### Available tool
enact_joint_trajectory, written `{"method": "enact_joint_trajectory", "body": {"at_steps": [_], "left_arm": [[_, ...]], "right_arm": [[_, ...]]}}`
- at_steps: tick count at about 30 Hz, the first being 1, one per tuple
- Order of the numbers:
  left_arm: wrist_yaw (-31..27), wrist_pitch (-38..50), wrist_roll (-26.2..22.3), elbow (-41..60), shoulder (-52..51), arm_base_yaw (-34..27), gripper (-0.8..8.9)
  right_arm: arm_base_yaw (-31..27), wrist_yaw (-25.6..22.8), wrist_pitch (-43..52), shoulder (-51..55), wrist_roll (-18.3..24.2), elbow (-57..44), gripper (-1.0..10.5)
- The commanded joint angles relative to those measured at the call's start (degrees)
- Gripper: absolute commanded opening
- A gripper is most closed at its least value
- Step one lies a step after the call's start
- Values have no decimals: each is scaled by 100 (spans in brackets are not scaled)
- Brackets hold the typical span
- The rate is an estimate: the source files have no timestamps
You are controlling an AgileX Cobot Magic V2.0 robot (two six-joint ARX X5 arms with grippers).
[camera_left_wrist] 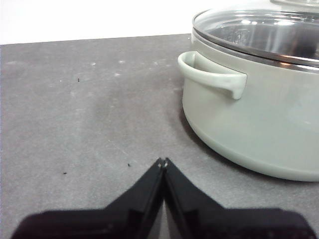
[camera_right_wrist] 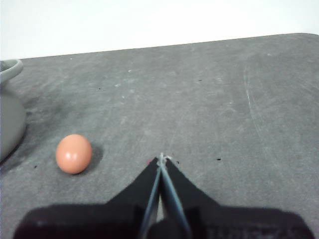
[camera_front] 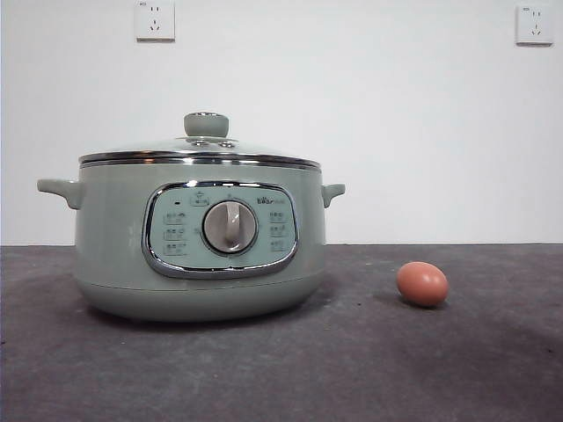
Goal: Pick up the egg,open the lid,put the egg in the pot,close the lid
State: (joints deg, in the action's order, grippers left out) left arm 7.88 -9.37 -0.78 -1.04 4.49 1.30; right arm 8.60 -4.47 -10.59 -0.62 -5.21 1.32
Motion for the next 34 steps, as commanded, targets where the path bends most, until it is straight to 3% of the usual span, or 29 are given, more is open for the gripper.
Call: {"method": "enact_joint_trajectory", "body": {"at_steps": [1,11,17,24,29,34], "left_arm": [[0,26,59,59,2,-13,-4],[0,85,127,52,2,-13,-5],[2,44,588,-162,2,-13,-6],[7,-455,986,-1051,221,-13,-6],[162,-822,1014,-1945,699,-13,-6],[380,-1250,907,-2990,1386,-13,-6]], "right_arm": [[-4,-2,17,0,-63,-50,1],[-4,-2,33,0,-127,-50,0],[-2,-2,35,0,-385,149,-9],[0,4,-9,-162,-483,997,-11],[0,68,-326,-743,-619,1897,-11],[0,144,-1117,-1609,-286,3064,-11]]}}
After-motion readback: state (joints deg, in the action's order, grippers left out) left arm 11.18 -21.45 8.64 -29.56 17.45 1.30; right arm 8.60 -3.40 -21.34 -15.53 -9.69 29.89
